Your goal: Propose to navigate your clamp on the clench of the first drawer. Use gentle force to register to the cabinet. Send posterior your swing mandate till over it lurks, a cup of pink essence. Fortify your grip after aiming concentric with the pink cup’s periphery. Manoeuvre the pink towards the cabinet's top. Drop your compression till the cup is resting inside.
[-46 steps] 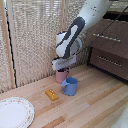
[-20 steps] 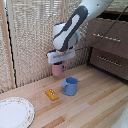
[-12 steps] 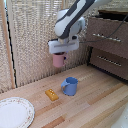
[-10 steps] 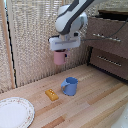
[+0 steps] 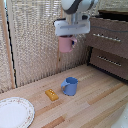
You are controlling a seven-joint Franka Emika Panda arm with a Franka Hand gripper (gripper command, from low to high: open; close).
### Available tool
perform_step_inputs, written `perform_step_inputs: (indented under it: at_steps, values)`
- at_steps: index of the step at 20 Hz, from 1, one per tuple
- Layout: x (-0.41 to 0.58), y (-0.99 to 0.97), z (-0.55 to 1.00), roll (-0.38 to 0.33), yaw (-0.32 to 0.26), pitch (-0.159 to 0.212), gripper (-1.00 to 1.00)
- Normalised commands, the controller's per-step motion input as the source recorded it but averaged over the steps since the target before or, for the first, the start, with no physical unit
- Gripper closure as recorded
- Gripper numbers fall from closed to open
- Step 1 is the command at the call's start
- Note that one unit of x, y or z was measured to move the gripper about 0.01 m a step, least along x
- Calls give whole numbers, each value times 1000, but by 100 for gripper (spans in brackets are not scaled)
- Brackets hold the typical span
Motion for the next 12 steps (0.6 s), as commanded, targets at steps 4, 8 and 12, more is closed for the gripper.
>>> perform_step_inputs:
  at_steps: [4,8,12]
  values:
    - [-51,119,893,0,-307,-88,100]
    - [-19,23,764,0,-347,-38,100]
    - [70,-56,814,-1,-336,39,100]
